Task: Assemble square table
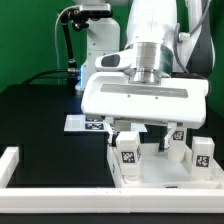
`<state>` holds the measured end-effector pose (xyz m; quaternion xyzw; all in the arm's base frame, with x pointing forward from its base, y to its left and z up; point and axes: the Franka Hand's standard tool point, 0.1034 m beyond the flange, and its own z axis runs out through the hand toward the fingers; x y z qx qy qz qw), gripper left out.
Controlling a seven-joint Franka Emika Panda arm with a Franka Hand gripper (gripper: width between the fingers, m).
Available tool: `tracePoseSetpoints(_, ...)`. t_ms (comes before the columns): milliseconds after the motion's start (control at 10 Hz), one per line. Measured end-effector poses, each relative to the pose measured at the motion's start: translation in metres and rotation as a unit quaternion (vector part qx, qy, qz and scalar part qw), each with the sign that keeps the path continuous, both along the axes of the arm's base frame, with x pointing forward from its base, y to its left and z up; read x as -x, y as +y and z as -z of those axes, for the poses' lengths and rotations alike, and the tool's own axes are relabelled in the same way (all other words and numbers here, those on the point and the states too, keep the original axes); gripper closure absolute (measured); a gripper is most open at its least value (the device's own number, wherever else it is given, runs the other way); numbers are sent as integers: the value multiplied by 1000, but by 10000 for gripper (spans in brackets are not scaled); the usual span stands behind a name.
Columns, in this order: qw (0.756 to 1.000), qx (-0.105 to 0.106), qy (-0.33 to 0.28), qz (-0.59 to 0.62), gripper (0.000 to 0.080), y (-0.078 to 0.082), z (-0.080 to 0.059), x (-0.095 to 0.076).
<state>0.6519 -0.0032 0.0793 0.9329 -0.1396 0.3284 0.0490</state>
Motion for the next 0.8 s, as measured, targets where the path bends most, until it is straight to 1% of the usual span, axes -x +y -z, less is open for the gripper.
tracePoseSetpoints(200,1000,1,2,-1,150,-3,-2,0)
tracePoseSetpoints(300,999,0,30,-17,150,-11,-8,-3)
tracePoseSetpoints(400,998,-24,50,-11,150,-17,-22,-6)
tracePoseSetpoints(500,998,-36,47,-9,150,-16,-28,-8)
tracePoseSetpoints(600,996,-50,74,-11,150,-11,-23,-7)
tracePoseSetpoints(700,988,-83,132,-13,150,-15,-27,-9)
tracePoseSetpoints(800,978,-118,169,-10,150,-20,-34,-14)
